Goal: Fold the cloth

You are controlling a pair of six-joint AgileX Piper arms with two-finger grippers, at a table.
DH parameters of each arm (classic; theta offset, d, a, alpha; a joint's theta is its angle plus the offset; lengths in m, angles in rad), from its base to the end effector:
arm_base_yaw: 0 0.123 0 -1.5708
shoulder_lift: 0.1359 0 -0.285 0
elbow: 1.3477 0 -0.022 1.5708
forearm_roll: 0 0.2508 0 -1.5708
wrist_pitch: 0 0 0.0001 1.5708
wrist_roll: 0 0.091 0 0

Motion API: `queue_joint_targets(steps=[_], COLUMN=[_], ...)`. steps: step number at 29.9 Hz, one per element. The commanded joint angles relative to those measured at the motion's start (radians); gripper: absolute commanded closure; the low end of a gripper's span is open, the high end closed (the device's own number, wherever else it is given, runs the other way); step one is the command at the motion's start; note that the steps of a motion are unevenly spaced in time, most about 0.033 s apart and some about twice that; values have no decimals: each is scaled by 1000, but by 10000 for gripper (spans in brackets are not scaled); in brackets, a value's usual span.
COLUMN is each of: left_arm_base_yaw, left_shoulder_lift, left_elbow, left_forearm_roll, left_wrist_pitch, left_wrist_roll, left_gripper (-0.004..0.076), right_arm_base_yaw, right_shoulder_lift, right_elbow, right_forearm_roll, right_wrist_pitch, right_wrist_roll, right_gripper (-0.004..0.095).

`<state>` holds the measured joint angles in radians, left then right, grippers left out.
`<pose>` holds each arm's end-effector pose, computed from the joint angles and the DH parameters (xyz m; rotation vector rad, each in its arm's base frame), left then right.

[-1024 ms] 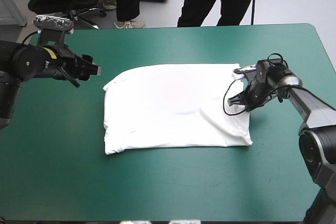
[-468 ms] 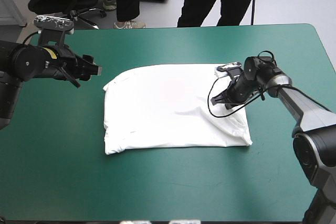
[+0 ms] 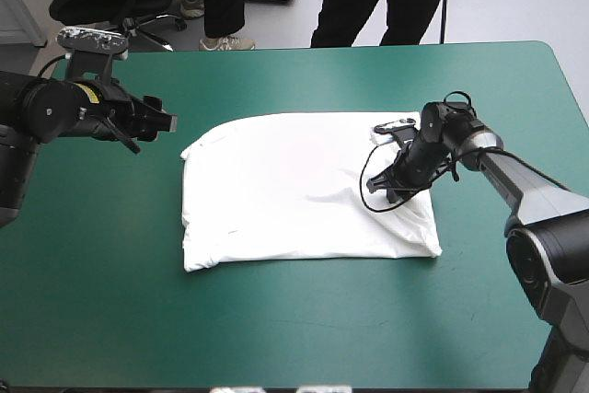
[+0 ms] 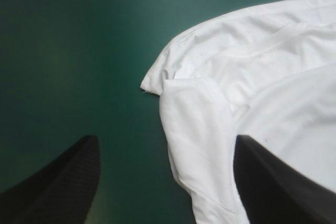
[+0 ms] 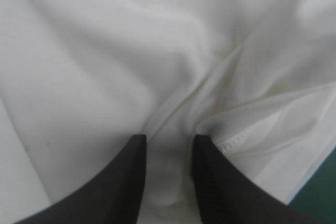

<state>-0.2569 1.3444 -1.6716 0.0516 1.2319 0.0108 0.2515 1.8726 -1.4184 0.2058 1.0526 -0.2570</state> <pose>0.2498 -0.0610 0.4616 0.3161 2.3662 -0.0502 0.3611 0.1095 0.2233 -0.6205 2.9124 0.2778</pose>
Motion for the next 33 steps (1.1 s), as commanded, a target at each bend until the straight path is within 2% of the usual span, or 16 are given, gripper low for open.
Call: queue_joint_targets(steps=[1, 3, 9, 18, 21, 26, 33], left_arm_base_yaw=[-4, -4, -4, -28, -58, -77, -77], left_shoulder_lift=[-37, -52, -131, -178, -178, -169, -62], left_elbow=[4, 42, 216, 454, 532, 647, 715], left_forearm_roll=[25, 25, -1, -88, -91, -102, -99], left_wrist_pitch=[61, 61, 61, 58, 11, -134, -204], left_wrist_roll=[-37, -44, -83, -129, -159, -227, -252], left_gripper=[203, 203, 209, 215, 215, 215, 215], right_arm_base_yaw=[2, 2, 2, 2, 2, 2, 2], right_shoulder_lift=[-117, -172, -335, -502, -539, -578, -592], right_elbow=[-22, -22, -22, -22, -20, -20, -16], right_forearm_roll=[-28, -77, -213, -255, -277, -324, -319], right_wrist_pitch=[45, 48, 68, 83, 91, 91, 95], right_wrist_roll=[0, 25, 100, 171, 180, 197, 203], right_gripper=[433, 396, 395, 394, 394, 394, 394])
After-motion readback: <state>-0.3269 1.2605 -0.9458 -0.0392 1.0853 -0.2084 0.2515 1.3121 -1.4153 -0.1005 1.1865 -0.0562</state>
